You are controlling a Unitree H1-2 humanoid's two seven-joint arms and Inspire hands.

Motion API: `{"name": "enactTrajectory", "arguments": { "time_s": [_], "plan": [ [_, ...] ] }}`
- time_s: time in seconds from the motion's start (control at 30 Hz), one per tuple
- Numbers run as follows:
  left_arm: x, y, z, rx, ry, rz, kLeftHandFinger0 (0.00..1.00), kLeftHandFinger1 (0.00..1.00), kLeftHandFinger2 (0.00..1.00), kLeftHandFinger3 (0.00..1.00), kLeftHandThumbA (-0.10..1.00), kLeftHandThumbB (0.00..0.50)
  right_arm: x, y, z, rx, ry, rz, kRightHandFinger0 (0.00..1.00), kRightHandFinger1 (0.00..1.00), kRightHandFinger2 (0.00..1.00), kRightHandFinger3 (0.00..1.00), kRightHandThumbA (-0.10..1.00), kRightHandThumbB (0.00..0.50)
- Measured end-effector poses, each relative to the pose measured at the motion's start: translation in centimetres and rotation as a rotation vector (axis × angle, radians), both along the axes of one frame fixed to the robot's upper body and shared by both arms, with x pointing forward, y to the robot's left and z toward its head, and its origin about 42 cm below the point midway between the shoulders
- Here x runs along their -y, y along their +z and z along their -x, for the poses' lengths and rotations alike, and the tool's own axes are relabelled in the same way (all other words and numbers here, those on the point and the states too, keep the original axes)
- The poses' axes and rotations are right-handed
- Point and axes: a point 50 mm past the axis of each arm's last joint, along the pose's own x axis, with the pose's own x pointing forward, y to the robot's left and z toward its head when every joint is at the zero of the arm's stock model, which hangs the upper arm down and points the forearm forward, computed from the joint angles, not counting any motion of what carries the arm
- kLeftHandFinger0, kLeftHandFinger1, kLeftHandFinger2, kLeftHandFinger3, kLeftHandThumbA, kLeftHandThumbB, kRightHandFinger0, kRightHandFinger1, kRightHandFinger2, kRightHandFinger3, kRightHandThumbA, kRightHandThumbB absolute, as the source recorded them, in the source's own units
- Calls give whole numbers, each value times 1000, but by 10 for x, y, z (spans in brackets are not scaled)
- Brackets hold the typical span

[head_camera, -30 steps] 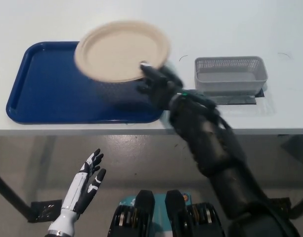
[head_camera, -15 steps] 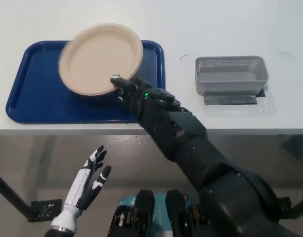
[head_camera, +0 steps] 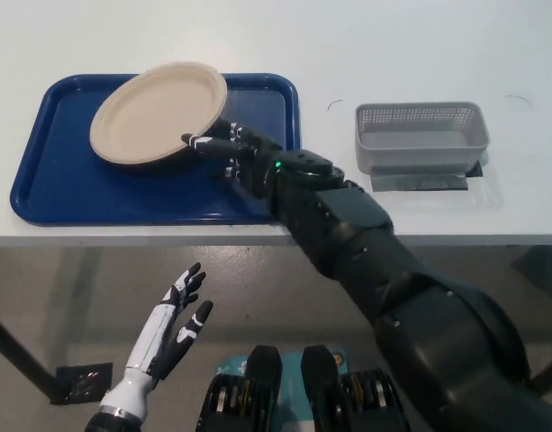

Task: Use the right hand to pick up a plate from a leveled surface and place it into a tray on the left side

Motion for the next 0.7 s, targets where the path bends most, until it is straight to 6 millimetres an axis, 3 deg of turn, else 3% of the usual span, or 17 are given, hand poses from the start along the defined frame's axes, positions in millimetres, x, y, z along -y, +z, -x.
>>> {"name": "enactTrajectory", "arguments": {
  "time_s": [0.17, 0.23, 0.33, 0.4, 0.43, 0.47, 0.5, 0.57, 0.7],
  "plan": [
    [2, -1, -1, -3, -11, -2, 1000, 1000, 1000, 1000, 861, 262, 10, 8, -5, 27, 81, 2, 1000, 1000, 1000, 1000, 902, 493],
    [3, -1, -1, -7, -13, -3, 1000, 1000, 1000, 1000, 860, 259, 14, 20, -7, 81, 122, -6, 1000, 1000, 1000, 1000, 912, 481],
    [3, -2, 0, -11, -13, -3, 1000, 1000, 1000, 1000, 860, 250, 20, 24, -4, 131, 149, -14, 1000, 1000, 1000, 1000, 864, 499],
    [3, -3, 0, -13, -14, -3, 1000, 1000, 1000, 1000, 870, 254, 30, 19, 0, 157, 155, -13, 1000, 1000, 1000, 1000, 861, 500],
    [3, -3, 0, -14, -14, -3, 1000, 1000, 1000, 1000, 873, 254, 34, 15, 2, 160, 153, -13, 1000, 1000, 1000, 1000, 849, 477],
    [3, -4, 0, -16, -14, -3, 1000, 1000, 1000, 1000, 882, 241, 43, 12, 4, 176, 150, -12, 1000, 1000, 1000, 1000, 856, 403],
    [3, -4, 0, -17, -14, -3, 1000, 1000, 1000, 1000, 889, 232, 49, 6, 6, 176, 146, -13, 1000, 1000, 1000, 1000, 904, 390],
    [3, -6, 0, -23, -13, -4, 1000, 1000, 1000, 1000, 892, 238, 69, -6, 12, 185, 128, -16, 1000, 1000, 1000, 1000, 1000, 390],
    [2, -8, 1, -34, -11, -5, 1000, 1000, 1000, 1000, 930, 250, 107, -40, 31, 172, 88, -19, 1000, 1000, 1000, 1000, 1000, 430]
  ]
}}
